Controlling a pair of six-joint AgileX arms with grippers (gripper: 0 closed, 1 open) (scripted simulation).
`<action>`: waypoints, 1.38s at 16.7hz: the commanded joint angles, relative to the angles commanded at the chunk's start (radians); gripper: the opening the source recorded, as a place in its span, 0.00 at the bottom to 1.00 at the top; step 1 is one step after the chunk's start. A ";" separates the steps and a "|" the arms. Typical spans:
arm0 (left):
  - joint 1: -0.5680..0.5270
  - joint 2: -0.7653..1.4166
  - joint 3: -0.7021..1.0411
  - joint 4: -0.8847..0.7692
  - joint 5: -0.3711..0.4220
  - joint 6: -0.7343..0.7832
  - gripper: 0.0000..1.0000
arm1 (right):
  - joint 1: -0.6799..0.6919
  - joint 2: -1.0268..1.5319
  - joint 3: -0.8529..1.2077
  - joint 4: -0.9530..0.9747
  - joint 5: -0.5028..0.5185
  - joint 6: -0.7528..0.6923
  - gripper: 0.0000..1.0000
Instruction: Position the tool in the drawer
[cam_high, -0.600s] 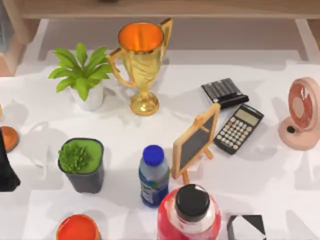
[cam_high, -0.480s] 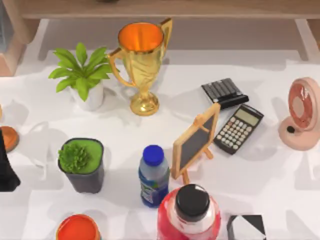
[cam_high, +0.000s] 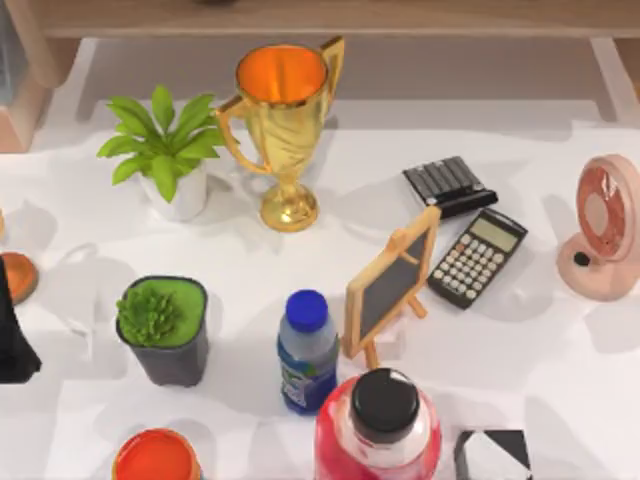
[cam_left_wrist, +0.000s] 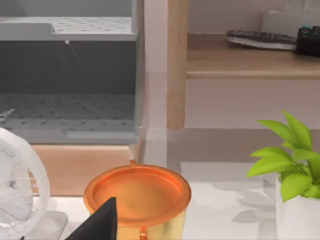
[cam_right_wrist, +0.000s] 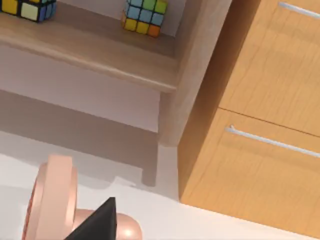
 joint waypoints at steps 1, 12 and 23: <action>0.000 0.000 0.000 0.000 0.000 0.000 1.00 | -0.015 0.090 0.042 0.046 -0.019 -0.060 1.00; 0.000 0.000 0.000 0.000 0.000 0.000 1.00 | -0.229 1.246 0.611 0.667 -0.230 -0.797 1.00; 0.000 0.000 0.000 0.000 0.000 0.000 1.00 | -0.380 1.918 0.938 1.027 -0.343 -1.258 1.00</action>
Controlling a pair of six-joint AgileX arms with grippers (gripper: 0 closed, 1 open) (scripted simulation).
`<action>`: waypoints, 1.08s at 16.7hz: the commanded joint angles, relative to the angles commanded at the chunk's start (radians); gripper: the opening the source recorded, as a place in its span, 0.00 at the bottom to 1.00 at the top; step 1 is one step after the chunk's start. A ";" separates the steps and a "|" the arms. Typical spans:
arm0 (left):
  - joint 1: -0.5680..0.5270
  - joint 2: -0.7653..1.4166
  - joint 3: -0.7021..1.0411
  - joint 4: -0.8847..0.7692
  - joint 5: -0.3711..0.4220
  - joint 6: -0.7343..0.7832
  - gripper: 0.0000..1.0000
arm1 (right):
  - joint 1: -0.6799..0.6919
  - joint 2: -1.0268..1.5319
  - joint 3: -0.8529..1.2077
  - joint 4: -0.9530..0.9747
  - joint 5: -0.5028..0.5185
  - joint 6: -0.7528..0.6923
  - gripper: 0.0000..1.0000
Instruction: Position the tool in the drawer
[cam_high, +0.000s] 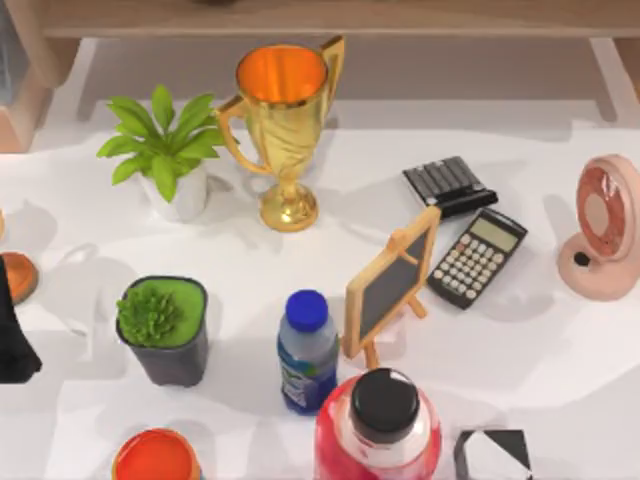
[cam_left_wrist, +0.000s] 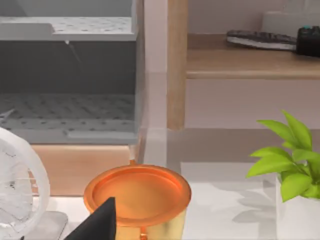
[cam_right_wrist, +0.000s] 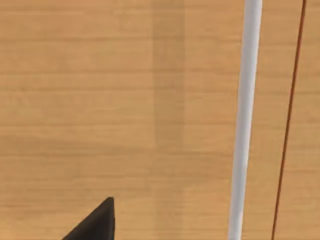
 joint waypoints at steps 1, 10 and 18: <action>0.000 0.000 0.000 0.000 0.000 0.000 1.00 | -0.003 0.012 0.006 0.006 -0.002 -0.008 1.00; 0.000 0.000 0.000 0.000 0.000 0.000 1.00 | 0.009 0.037 0.056 -0.020 0.010 -0.010 1.00; 0.000 0.000 0.000 0.000 0.000 0.000 1.00 | 0.021 0.067 0.122 -0.056 0.022 -0.010 0.92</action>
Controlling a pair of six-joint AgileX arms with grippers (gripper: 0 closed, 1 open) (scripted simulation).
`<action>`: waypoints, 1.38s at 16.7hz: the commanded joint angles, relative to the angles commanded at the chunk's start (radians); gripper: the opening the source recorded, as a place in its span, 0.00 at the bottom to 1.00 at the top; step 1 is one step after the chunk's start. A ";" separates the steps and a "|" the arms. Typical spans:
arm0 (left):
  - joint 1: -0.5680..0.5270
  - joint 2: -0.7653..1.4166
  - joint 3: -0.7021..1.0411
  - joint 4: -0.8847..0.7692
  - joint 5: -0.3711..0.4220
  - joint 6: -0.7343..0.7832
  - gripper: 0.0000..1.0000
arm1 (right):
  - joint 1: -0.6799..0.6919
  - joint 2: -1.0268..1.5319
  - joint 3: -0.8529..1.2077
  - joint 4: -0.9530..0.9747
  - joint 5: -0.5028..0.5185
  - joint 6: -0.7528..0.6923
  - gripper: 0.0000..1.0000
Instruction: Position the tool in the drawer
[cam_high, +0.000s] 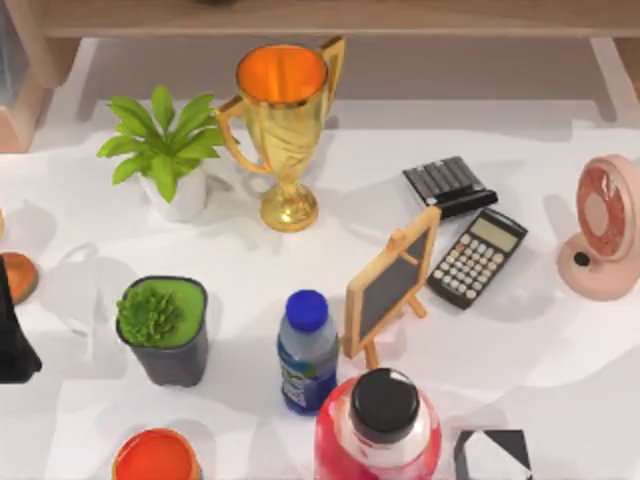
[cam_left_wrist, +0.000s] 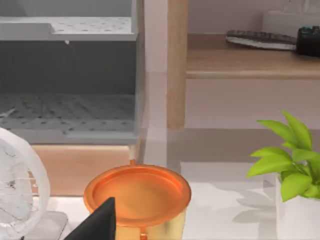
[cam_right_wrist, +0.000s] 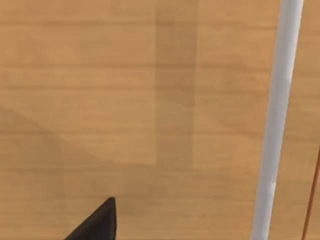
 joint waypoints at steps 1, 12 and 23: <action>0.000 0.000 0.000 0.000 0.000 0.000 1.00 | 0.000 0.000 0.000 0.000 0.000 0.000 0.85; 0.000 0.000 0.000 0.000 0.000 0.000 1.00 | 0.000 0.000 0.000 0.000 0.000 0.000 0.02; 0.000 0.000 0.000 0.000 0.000 0.000 1.00 | -0.007 -0.008 -0.017 0.009 -0.004 0.003 0.00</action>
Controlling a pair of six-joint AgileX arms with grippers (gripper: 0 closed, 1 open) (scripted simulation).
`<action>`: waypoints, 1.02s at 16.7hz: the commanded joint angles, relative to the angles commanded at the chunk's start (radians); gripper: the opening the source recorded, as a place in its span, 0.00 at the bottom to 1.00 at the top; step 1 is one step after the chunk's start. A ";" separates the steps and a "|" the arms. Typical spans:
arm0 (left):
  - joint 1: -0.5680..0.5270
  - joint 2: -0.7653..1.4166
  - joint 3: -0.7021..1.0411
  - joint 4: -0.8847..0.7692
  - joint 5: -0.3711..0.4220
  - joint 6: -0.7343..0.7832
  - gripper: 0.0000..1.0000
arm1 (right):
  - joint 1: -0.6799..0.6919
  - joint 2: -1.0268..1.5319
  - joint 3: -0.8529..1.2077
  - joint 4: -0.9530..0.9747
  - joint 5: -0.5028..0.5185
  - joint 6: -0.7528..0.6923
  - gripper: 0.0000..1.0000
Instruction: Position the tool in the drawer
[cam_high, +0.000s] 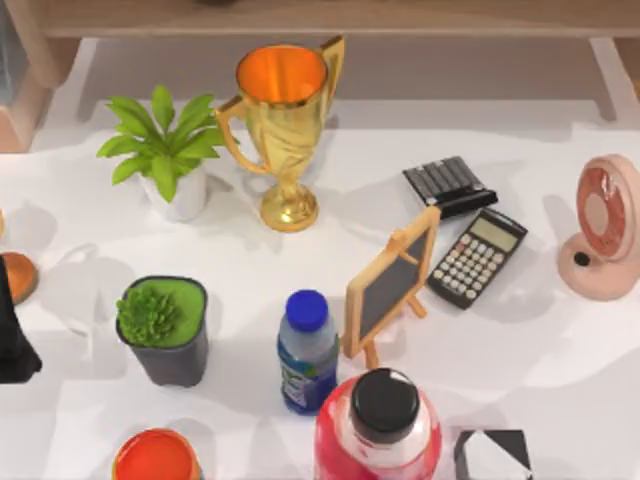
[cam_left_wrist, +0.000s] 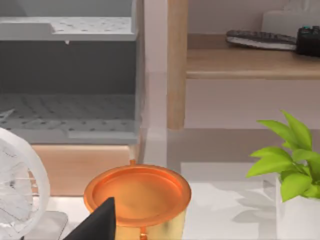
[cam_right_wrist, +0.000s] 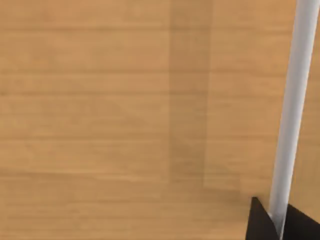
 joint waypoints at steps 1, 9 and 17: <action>0.000 0.000 0.000 0.000 0.000 0.000 1.00 | -0.004 -0.012 -0.023 0.013 -0.006 0.001 0.00; 0.000 0.000 0.000 0.000 0.000 0.000 1.00 | -0.063 -0.114 -0.261 0.144 -0.062 0.001 0.00; 0.000 0.000 0.000 0.000 0.000 0.000 1.00 | -0.094 -0.157 -0.365 0.206 -0.100 0.005 0.00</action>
